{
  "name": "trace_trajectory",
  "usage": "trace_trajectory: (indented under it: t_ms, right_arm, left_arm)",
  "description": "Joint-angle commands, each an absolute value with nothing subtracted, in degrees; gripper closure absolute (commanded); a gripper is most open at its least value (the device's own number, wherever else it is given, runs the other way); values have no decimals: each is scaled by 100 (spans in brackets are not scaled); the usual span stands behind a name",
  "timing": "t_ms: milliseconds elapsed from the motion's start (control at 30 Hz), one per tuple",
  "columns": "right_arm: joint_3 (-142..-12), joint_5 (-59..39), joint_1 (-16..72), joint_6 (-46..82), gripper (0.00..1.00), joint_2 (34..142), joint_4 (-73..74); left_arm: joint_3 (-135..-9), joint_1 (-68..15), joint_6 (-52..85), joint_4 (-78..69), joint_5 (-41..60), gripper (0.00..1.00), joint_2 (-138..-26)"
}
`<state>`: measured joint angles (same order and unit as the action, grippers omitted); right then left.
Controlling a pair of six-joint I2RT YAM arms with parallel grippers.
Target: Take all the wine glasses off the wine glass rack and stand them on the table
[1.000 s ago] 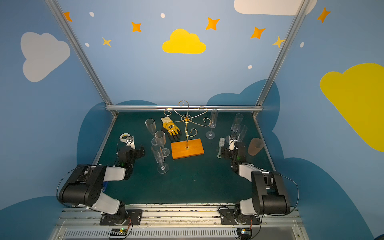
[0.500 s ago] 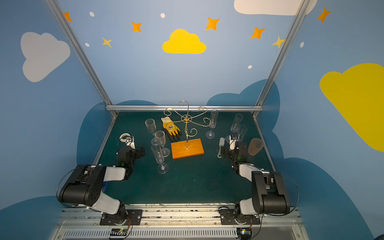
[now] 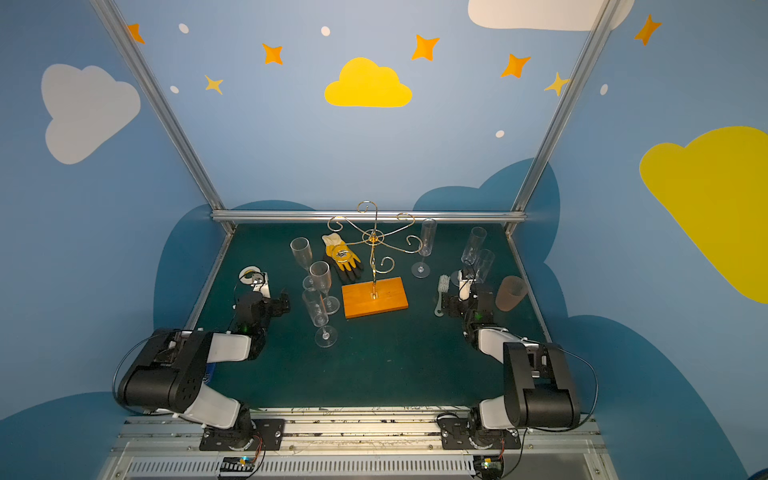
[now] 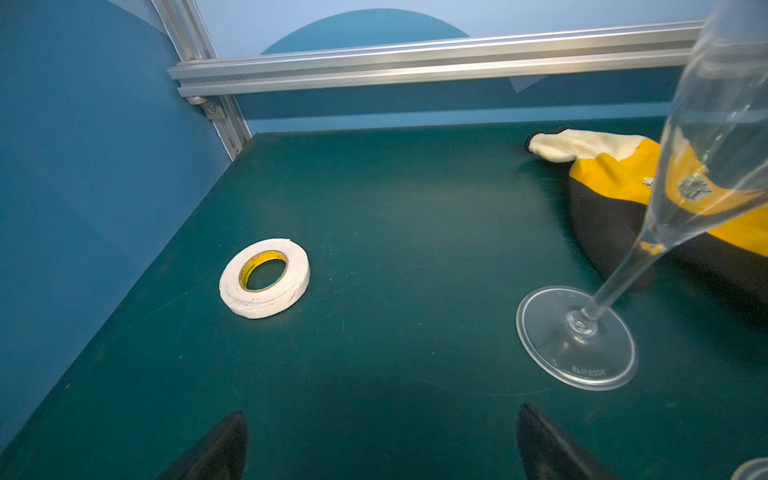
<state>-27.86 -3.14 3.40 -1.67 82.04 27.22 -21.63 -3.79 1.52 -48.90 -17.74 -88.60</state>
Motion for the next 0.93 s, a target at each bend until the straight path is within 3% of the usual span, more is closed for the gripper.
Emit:
trace_trajectory:
  t_ms: [0, 900]
  right_arm:
    - [-2845, -386, 315, -108, 4, 8257, 2819]
    - [-2979, -720, 79, 41, 4, 8317, 2643]
  left_arm:
    - [-2207, -359, 122, -4843, -1723, 1, -8810]
    - [-2206, -350, 125, -4841, -1716, 0, -8807]
